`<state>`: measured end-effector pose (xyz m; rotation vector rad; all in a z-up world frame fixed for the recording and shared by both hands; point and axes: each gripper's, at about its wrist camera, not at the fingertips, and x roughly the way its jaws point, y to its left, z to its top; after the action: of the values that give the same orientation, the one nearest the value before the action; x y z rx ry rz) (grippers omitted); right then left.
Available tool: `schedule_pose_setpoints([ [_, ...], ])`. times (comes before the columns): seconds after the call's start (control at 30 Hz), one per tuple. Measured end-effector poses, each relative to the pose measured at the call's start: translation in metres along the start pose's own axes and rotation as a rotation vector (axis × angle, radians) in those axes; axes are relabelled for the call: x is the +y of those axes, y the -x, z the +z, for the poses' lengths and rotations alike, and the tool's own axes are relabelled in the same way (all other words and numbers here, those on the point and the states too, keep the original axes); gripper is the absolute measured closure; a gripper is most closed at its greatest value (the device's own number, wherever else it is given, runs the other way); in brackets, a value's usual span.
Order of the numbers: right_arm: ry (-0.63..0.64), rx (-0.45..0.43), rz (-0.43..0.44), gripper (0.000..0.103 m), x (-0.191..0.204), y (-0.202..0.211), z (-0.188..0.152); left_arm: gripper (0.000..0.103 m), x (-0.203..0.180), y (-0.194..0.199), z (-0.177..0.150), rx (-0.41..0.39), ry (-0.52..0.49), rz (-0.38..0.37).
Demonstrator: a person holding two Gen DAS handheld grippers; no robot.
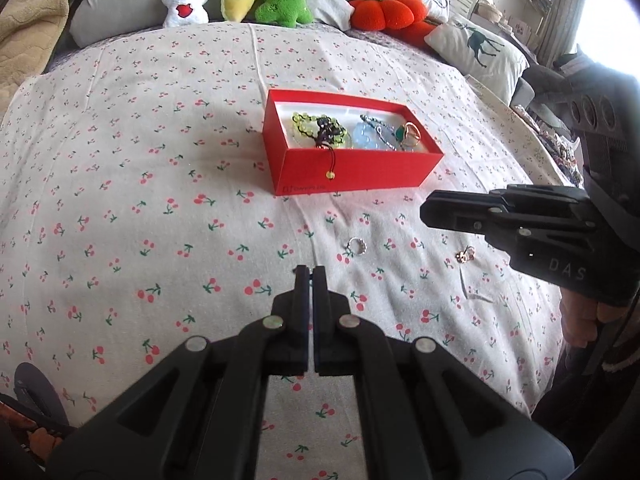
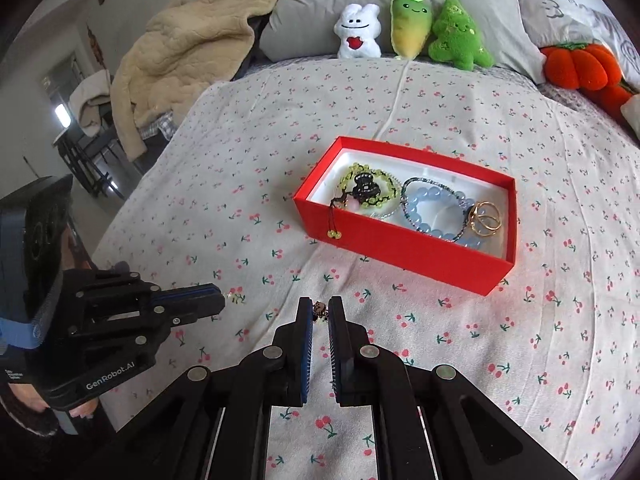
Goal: Organize jewelry
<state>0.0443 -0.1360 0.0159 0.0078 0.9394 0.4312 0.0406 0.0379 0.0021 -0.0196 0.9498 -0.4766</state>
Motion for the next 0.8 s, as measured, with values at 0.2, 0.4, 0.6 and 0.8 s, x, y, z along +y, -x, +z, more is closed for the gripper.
schedule_pose_setpoints([
  [0.2, -0.018, -0.036, -0.001, 0.095, -0.006, 0.019, 0.010, 0.102, 0.006, 0.008, 0.009, -0.025, 0.040, -0.013],
  [0.4, -0.060, -0.052, -0.023, 0.095, -0.021, 0.027, 0.023, 0.102, 0.000, 0.010, 0.032, -0.070, 0.066, -0.024],
  [0.6, -0.143, -0.067, -0.034, 0.095, -0.042, 0.025, 0.042, 0.101, -0.002, -0.003, 0.065, -0.092, 0.116, -0.079],
  [0.8, -0.240, -0.024, -0.052, 0.095, -0.067, 0.008, 0.054, 0.102, 0.005, -0.036, 0.087, -0.061, 0.187, -0.102],
])
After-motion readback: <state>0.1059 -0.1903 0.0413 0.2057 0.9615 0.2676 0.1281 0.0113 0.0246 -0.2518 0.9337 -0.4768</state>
